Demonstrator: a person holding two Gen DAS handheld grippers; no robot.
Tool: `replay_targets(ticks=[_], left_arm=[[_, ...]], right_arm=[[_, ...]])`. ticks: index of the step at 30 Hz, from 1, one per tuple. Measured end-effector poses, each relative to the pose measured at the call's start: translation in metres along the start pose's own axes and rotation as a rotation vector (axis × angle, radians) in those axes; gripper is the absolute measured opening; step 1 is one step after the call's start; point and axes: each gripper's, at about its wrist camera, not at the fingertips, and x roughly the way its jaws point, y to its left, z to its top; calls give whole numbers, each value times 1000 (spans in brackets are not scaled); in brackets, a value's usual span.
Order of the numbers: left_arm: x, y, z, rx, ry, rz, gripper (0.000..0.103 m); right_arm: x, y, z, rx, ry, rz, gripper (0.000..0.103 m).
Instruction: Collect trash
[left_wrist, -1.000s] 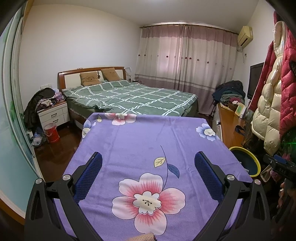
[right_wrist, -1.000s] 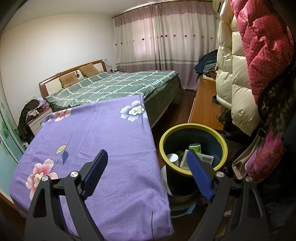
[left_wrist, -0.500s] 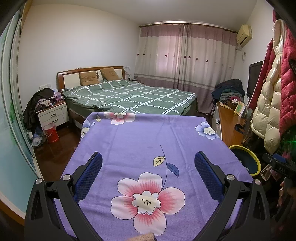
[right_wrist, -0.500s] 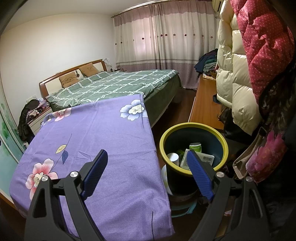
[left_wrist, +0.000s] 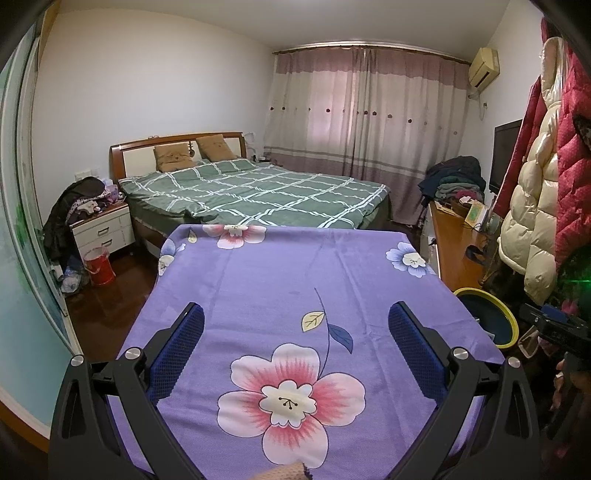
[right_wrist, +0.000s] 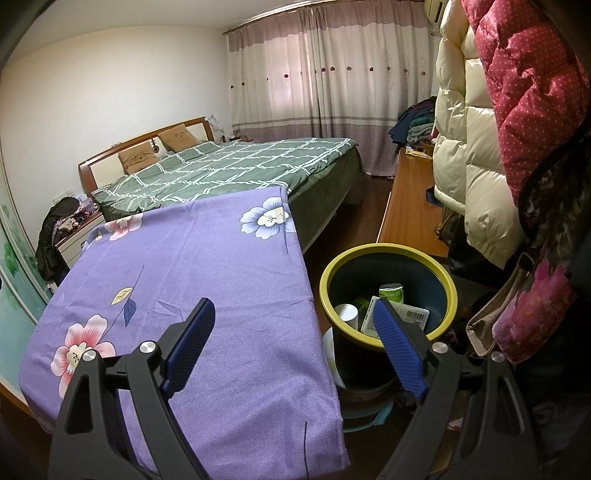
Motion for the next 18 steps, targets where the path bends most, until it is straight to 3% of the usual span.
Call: replay_targets(ticks=[18], left_arm=[[1, -4, 0, 11, 1, 9, 98]], right_arm=[[2, 3, -4, -2, 5, 1, 83]])
